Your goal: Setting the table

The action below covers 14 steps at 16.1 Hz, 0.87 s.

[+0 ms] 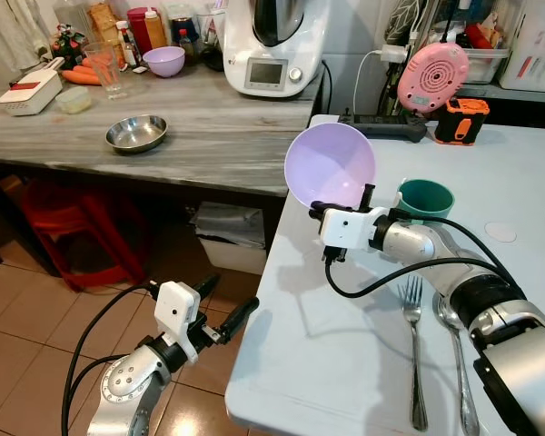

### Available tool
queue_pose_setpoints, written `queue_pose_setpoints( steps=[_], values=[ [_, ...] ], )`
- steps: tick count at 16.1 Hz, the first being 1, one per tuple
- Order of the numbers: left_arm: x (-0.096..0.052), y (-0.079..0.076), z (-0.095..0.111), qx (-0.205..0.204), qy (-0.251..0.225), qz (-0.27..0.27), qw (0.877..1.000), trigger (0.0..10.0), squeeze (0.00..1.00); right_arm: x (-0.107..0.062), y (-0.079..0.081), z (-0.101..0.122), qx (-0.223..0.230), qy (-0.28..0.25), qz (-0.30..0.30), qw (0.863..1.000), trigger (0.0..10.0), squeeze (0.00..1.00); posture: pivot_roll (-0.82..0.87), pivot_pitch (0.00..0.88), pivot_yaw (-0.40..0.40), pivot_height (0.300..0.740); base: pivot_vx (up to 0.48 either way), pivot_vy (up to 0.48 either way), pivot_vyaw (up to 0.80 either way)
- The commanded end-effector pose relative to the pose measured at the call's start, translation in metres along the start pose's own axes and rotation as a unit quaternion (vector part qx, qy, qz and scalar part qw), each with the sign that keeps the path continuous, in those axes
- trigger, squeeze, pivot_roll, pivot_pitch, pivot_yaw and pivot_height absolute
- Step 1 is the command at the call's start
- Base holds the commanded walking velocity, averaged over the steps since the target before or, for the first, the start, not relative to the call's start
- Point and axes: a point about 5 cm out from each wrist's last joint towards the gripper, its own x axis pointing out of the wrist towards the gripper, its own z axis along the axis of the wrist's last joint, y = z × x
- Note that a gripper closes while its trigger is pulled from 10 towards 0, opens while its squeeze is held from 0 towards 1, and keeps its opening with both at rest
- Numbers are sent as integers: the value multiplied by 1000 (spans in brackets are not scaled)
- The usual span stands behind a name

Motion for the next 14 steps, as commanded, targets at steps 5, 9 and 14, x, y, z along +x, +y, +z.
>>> queue_pose_setpoints(
  steps=[5,9,14],
  values=[
    [17,38,26,31,-32,157,987,10000,0,-17,17,24,102,-47,-158,981,10000,0,-56,2,81,740,0,0,0],
    [16,43,24,35,-31,182,982,10000,0,-26,21,35,116,-30,-174,977,10000,0,-51,5,81,740,0,0,0],
    [15,46,22,23,-29,189,981,10000,0,-33,28,46,151,-37,-184,970,10000,0,-57,11,87,740,0,0,0]
  ],
)
